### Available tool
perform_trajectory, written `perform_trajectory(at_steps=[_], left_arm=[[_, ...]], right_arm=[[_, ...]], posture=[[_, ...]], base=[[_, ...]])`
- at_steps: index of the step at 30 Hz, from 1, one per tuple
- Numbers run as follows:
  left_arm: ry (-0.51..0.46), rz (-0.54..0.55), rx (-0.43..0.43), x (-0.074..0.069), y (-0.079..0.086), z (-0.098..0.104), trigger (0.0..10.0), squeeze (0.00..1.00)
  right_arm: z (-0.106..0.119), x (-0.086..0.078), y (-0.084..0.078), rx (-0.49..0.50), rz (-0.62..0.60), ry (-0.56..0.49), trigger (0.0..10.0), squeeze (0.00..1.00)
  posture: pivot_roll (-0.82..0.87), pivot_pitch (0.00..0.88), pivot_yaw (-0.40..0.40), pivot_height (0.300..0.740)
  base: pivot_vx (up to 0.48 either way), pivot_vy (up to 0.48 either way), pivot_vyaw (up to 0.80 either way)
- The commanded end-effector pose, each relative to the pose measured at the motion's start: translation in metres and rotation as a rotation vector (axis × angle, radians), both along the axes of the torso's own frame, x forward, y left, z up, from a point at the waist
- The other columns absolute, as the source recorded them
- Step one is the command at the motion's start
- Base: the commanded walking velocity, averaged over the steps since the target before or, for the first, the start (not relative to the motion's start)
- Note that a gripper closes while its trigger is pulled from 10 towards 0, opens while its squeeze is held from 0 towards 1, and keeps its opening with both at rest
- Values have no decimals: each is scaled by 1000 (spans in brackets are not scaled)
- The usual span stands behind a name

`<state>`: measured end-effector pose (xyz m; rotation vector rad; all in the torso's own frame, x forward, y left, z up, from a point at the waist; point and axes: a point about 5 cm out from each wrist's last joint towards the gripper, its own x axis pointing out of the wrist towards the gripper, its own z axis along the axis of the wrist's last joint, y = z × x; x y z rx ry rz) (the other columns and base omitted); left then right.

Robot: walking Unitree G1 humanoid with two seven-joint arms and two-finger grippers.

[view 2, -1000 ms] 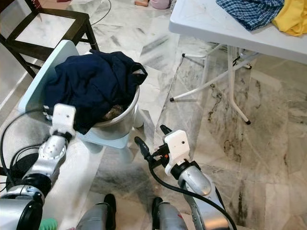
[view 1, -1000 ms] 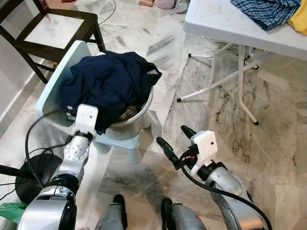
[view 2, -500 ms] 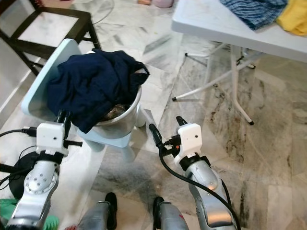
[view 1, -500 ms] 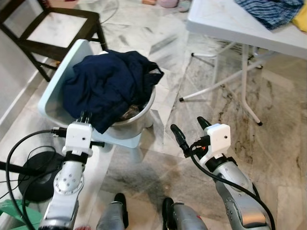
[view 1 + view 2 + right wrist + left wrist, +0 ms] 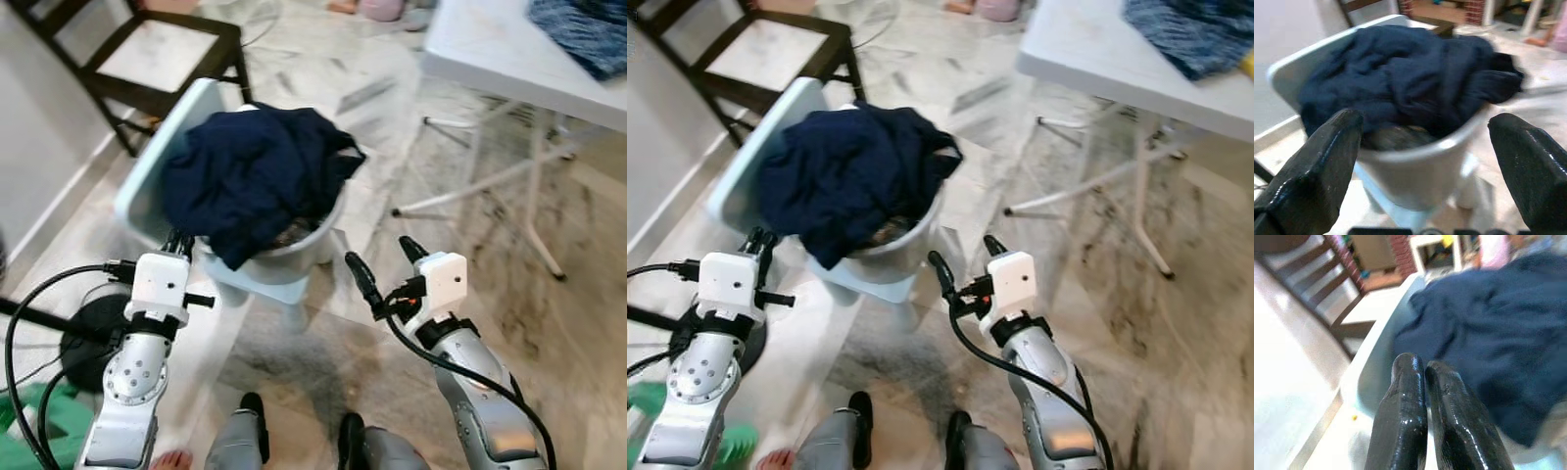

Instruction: Hang hanger

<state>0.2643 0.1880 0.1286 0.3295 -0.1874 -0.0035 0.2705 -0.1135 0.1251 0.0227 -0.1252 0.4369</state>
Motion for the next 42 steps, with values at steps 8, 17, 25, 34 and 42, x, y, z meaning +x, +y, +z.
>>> perform_trajectory(at_steps=[8,17,25,34,42], left_arm=[[35,-23,-18,0,-9,-3,10000,0],[54,-25,-72,-2,-14,-10,10000,1000],[85,-1,-58,0,-16,-20,10000,1000],[170,-67,-14,4,-15,-44,10000,1000],[286,-100,-12,7,-8,-71,10000,1000]], right_arm=[[-3,-5,-5,4,-21,6,10000,0],[-3,-5,-4,-2,-14,4,10000,0],[-2,-4,-5,-10,1,8,10000,0],[-3,-6,-4,-17,7,15,10000,0],[-4,-5,-6,-27,1,21,10000,0]], posture=[[81,311,-9,740],[81,311,-23,740],[79,313,-45,740],[64,324,-52,740],[47,322,-53,740]], base=[[154,0,177],[0,0,0],[0,0,0],[0,0,0],[0,0,0]])
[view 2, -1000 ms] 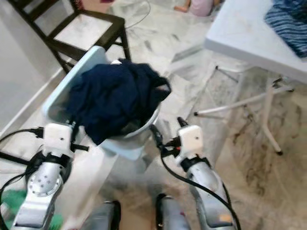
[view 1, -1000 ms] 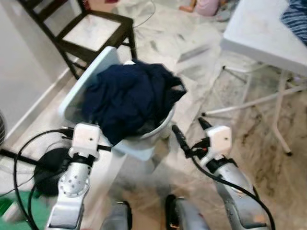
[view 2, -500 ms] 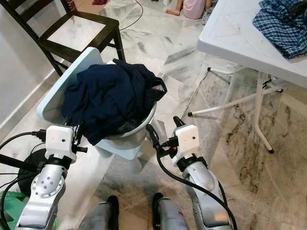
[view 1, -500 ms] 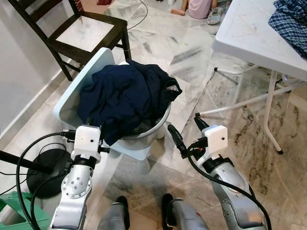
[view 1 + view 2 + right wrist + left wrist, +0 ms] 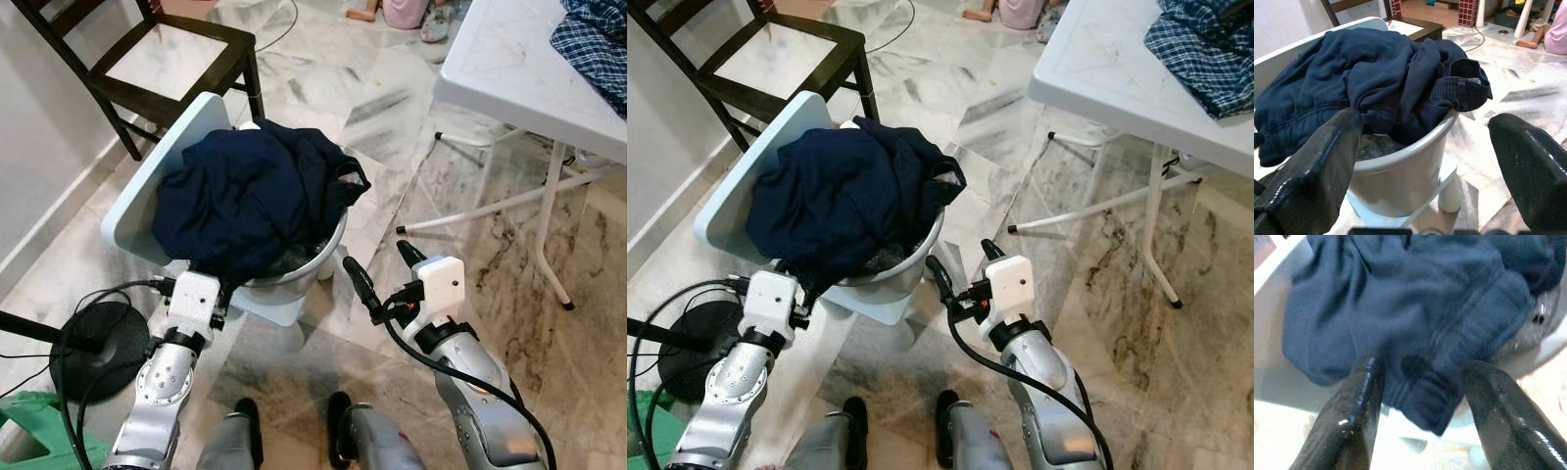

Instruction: Hang hanger

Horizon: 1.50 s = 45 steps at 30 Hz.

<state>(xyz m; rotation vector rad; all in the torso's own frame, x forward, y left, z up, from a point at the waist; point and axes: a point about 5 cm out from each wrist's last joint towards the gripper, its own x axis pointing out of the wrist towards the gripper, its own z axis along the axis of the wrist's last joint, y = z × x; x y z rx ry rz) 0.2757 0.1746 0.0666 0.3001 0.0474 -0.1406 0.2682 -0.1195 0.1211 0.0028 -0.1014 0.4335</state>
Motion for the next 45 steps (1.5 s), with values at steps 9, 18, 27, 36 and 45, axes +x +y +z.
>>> perform_trajectory(at_steps=[9,18,27,36,45], left_arm=[[59,2,37,8,14,-17,10000,1000],[93,11,74,24,17,-22,10000,1000],[147,-5,135,39,20,-24,0,0],[136,-27,119,45,12,-22,0,0],[129,-36,82,45,8,-22,0,0]], right_arm=[[0,-3,-1,-15,3,3,10000,0],[0,-5,1,-18,4,5,10000,0],[1,-3,2,-29,9,-3,10000,0],[1,-3,3,-31,0,-5,10000,0],[0,-3,3,-32,-7,0,10000,0]], posture=[[31,328,-53,740],[15,327,-54,740],[3,316,-57,740],[-4,315,-49,740],[2,320,-48,740]], base=[[0,0,0],[0,0,0],[0,0,0],[0,0,0],[0,0,0]])
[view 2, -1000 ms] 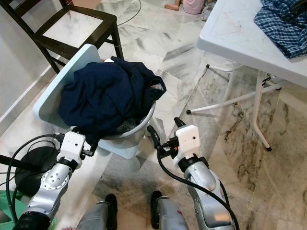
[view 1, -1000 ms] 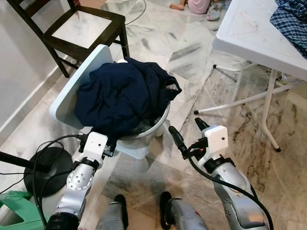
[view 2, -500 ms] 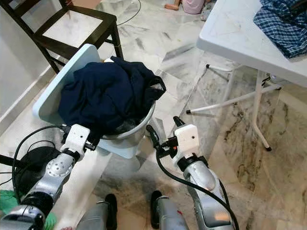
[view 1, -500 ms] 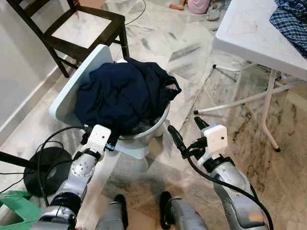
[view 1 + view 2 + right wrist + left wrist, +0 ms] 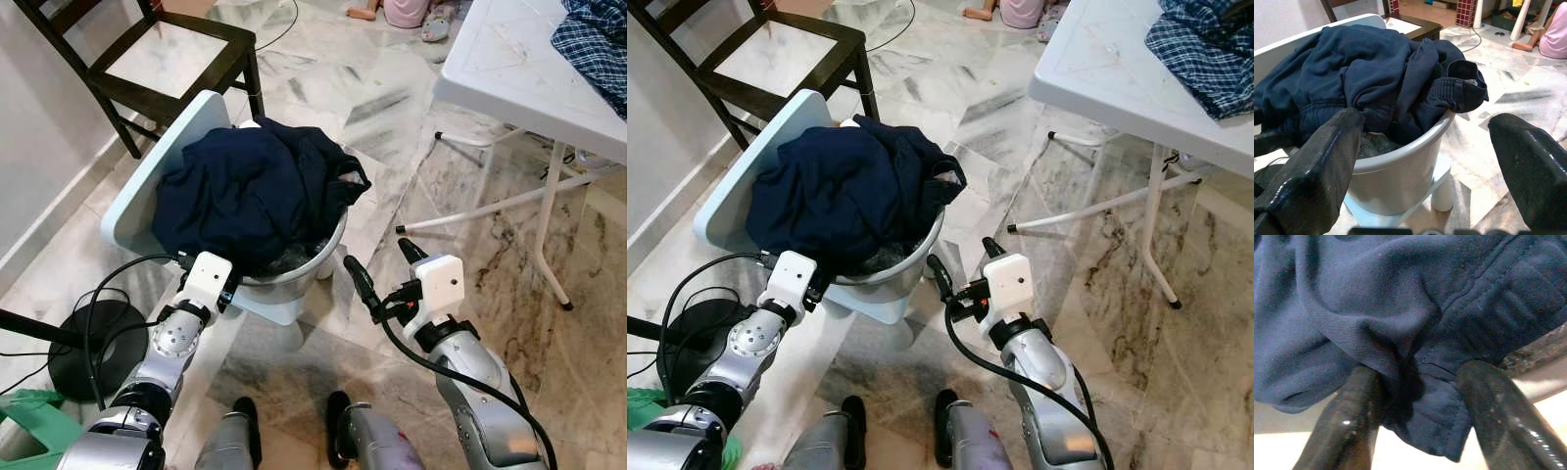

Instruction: Hang hanger

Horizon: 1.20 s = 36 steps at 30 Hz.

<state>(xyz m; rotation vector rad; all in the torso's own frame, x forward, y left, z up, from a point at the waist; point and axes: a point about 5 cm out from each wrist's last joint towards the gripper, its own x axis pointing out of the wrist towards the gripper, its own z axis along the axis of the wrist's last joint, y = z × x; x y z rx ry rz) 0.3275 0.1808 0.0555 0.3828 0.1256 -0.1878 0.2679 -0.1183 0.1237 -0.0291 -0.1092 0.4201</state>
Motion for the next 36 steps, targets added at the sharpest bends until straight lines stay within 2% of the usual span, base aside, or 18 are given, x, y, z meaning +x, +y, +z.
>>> perform_trajectory(at_steps=[1,16,27,30,31,35,36], left_arm=[[51,4,-6,-7,2,-11,0,0],[73,-15,-76,-5,-4,-11,0,0],[34,-107,-280,12,-35,14,0,0],[37,-120,-369,17,-43,22,0,0],[47,-120,-447,21,-51,31,0,0],[71,-159,-538,26,-65,45,0,0],[79,-185,-577,28,-71,54,0,0]], right_arm=[[-3,-3,2,-3,7,14,10000,0],[-4,-3,3,1,2,20,10000,0],[-7,-4,5,-4,16,34,10000,0],[-7,-4,6,-4,21,36,10000,0],[-8,-4,7,-5,22,38,10000,0],[-8,-3,8,-4,23,40,10000,0],[-8,-3,8,-3,24,40,10000,0]], posture=[[2,321,-47,740],[1,325,-44,740],[7,325,-40,740],[12,324,-37,740],[17,326,-36,740],[19,326,-36,740],[20,326,-35,740]], base=[[0,0,0],[0,0,0],[0,0,0],[0,0,0],[0,0,0],[0,0,0],[0,0,0]])
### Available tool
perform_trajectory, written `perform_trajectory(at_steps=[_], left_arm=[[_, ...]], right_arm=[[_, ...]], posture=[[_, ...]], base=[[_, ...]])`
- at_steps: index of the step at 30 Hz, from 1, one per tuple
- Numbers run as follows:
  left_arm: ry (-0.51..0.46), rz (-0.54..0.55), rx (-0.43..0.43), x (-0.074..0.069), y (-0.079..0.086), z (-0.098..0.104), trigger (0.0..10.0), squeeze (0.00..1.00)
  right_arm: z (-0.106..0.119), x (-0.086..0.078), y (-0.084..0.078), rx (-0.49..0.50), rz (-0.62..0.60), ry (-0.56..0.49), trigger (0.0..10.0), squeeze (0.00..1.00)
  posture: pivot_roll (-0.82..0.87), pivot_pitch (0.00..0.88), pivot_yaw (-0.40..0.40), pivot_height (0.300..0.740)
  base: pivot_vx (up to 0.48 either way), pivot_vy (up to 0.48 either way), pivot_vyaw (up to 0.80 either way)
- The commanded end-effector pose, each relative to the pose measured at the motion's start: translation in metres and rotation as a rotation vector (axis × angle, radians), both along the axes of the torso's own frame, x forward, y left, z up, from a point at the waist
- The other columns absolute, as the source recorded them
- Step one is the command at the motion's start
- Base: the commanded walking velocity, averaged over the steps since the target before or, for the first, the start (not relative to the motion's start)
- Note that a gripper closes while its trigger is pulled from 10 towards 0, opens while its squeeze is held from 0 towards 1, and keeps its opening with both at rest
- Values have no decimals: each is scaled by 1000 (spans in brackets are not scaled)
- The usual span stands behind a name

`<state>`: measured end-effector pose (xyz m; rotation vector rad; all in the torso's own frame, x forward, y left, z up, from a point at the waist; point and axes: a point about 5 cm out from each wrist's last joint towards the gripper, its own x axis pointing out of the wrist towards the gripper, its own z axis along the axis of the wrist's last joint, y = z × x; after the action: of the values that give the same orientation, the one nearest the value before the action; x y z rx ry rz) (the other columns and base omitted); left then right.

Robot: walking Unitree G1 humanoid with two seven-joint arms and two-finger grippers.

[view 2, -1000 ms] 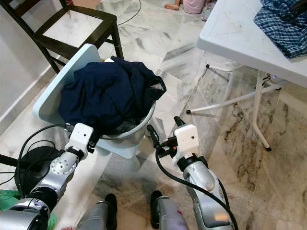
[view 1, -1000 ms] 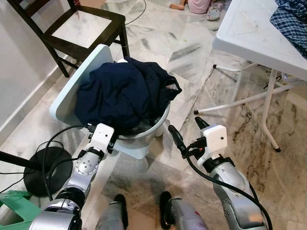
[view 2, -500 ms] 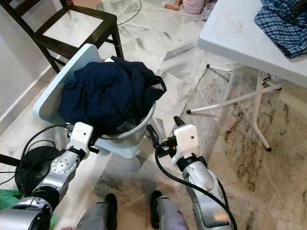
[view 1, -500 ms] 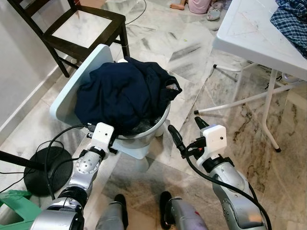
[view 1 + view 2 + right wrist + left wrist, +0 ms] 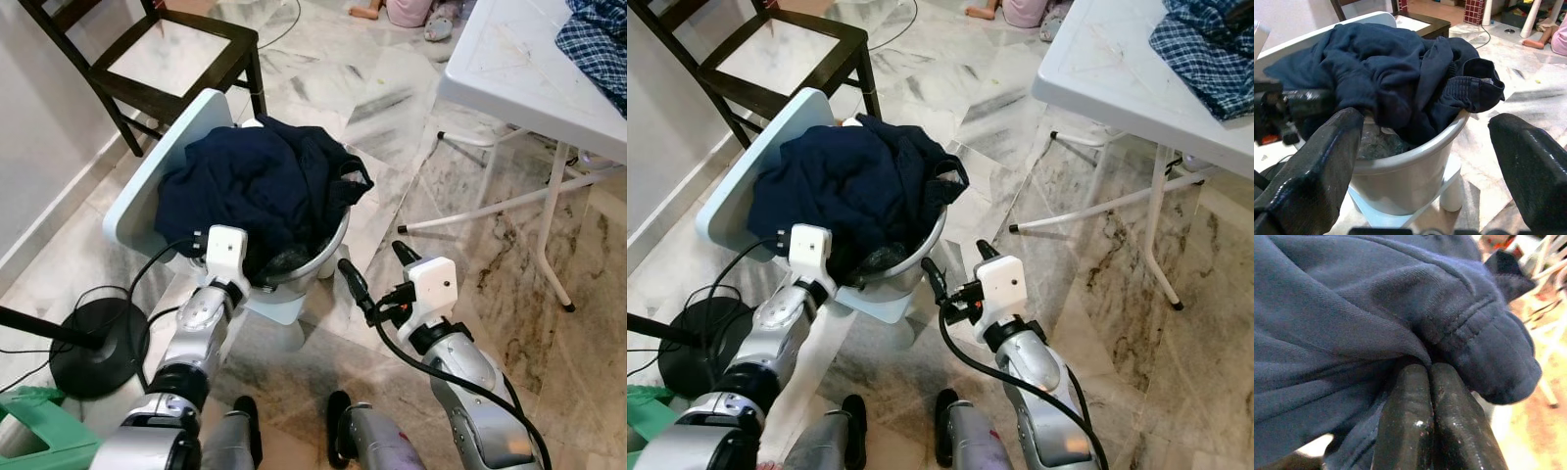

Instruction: Hang hanger

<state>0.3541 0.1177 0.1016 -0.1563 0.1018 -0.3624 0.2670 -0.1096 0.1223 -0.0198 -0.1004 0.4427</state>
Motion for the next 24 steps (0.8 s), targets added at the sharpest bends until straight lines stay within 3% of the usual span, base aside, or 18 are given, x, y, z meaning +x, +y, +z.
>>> perform_trajectory(at_steps=[1,4,6,7,8,9,10,11,14,17,20,21,22,23,24], left_arm=[[11,-57,-49,2,-10,11,0,0],[38,-101,-147,6,-15,26,0,0],[21,-137,-323,11,-18,51,0,0],[21,-137,-323,11,-18,51,0,0],[20,-116,-440,14,-12,63,0,0],[20,-116,-440,14,-12,63,0,0],[7,-59,-613,18,2,77,0,0],[-2,-30,-671,20,9,81,0,0],[-5,176,-831,27,55,82,0,0],[-1,259,-768,25,80,71,0,0],[38,296,-708,19,91,58,0,0],[52,300,-679,17,91,54,3765,0],[67,301,-654,15,90,51,6196,0],[73,301,-656,14,89,49,9725,0],[77,301,-662,14,88,48,9725,0]], right_arm=[[-7,-2,0,-10,1,29,10000,0],[-7,-2,0,-9,1,30,10000,0],[-7,-1,0,-9,2,31,10000,0],[-7,-1,0,-9,2,31,10000,0],[-7,-1,1,-8,2,31,10000,0],[-7,-1,1,-8,2,31,10000,0],[-7,-1,1,-7,2,30,10000,0],[-7,-1,1,-7,2,29,10000,0],[-7,-1,1,-5,-1,28,10000,0],[-8,-2,1,-6,-1,30,10000,0],[-8,-2,1,-9,1,32,10000,0],[-8,-1,1,-10,1,32,10000,0],[-8,-1,1,-12,2,31,10000,0],[-8,0,1,-12,2,31,10000,0],[-8,0,1,-12,2,31,10000,0]], posture=[[20,326,-35,740],[22,325,-34,740],[24,323,-32,740],[24,323,-32,740],[24,323,-32,740],[24,323,-32,740],[23,322,-30,740],[23,322,-30,740],[23,321,-29,740],[24,322,-31,740],[29,323,-35,740],[33,324,-37,740],[34,325,-37,740],[34,325,-37,740],[38,327,-39,740]], base=[[0,0,0],[0,0,0],[0,0,0],[0,0,0],[0,0,0],[0,0,0],[0,0,0],[0,0,0],[0,0,0],[0,0,0],[0,0,0],[0,0,0],[0,0,0],[0,0,0],[0,0,0]])
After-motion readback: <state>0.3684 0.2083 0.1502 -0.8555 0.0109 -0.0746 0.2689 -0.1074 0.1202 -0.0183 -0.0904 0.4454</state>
